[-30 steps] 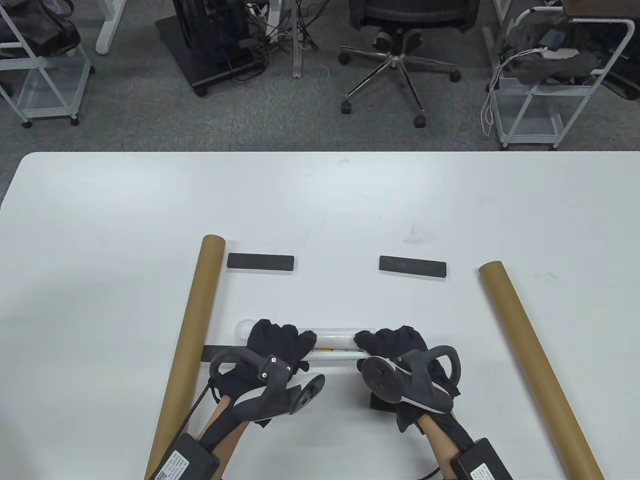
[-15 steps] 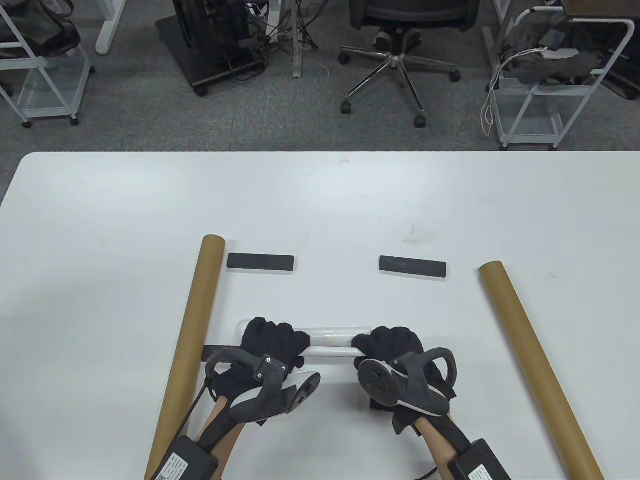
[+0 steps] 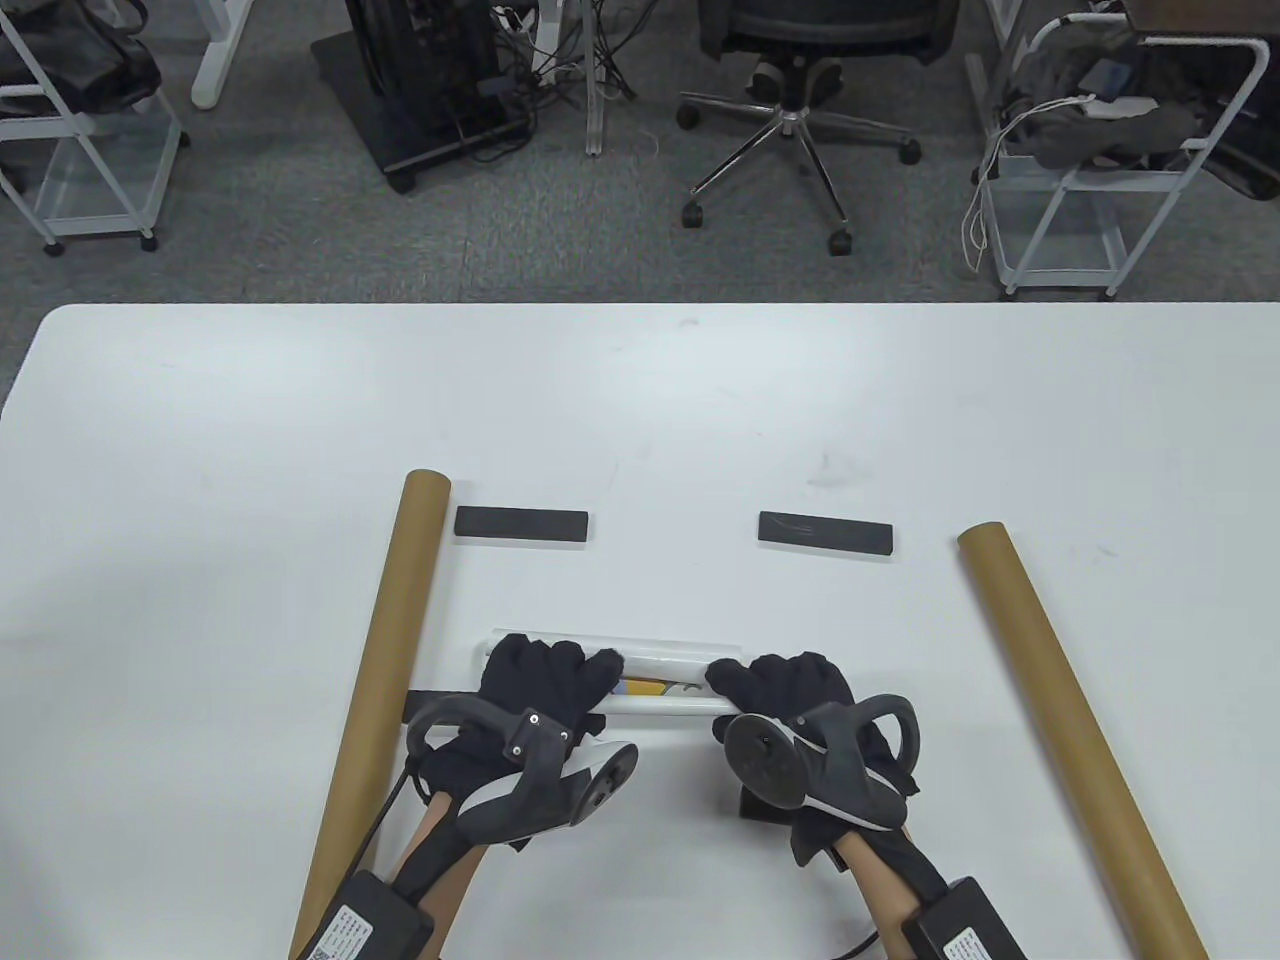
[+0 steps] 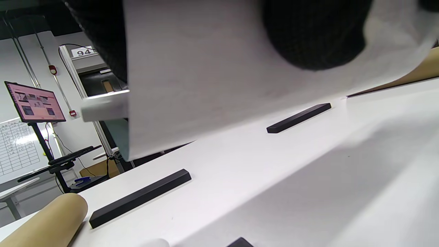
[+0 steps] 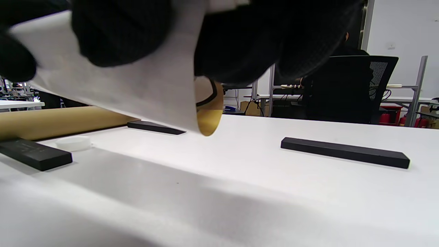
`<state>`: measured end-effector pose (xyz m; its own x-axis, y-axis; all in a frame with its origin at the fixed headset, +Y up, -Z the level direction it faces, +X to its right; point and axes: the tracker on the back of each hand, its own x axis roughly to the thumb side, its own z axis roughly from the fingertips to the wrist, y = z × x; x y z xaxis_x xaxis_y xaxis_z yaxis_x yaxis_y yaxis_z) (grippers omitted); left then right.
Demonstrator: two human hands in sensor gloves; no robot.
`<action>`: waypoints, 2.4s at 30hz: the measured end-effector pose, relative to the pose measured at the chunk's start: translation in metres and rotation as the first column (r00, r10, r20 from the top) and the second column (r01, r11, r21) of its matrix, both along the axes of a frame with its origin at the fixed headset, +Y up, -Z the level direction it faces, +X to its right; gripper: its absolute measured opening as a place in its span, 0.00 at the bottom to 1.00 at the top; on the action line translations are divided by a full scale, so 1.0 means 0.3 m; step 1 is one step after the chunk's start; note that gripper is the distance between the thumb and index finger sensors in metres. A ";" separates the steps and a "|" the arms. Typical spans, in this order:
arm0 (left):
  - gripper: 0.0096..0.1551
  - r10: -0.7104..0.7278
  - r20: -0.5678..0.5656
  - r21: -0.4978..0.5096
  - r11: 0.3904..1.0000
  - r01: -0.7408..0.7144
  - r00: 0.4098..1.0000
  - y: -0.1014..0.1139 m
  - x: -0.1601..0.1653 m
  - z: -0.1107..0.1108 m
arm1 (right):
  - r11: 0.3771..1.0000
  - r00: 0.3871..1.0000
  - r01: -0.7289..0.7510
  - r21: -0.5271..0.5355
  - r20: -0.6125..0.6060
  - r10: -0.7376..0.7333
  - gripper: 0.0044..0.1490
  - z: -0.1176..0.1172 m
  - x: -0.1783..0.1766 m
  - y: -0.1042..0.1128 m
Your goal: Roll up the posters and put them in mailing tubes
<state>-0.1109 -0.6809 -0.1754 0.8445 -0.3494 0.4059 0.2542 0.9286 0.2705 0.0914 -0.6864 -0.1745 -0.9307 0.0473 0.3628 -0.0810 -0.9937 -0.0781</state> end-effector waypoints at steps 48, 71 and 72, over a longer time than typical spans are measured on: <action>0.31 0.143 -0.102 -0.047 0.988 -0.149 0.984 -0.004 -0.054 -0.046 | 0.988 0.989 0.150 0.031 0.016 -0.150 0.34 -0.014 0.024 -0.006; 0.27 0.038 -0.065 0.049 0.998 -0.035 0.997 0.018 -0.032 -0.020 | 0.987 0.988 0.144 0.067 0.040 -0.147 0.36 -0.020 0.051 -0.003; 0.28 0.034 -0.065 0.035 0.999 -0.032 0.997 0.013 -0.034 -0.022 | 0.986 0.988 0.145 0.082 0.047 -0.150 0.38 -0.021 0.056 0.000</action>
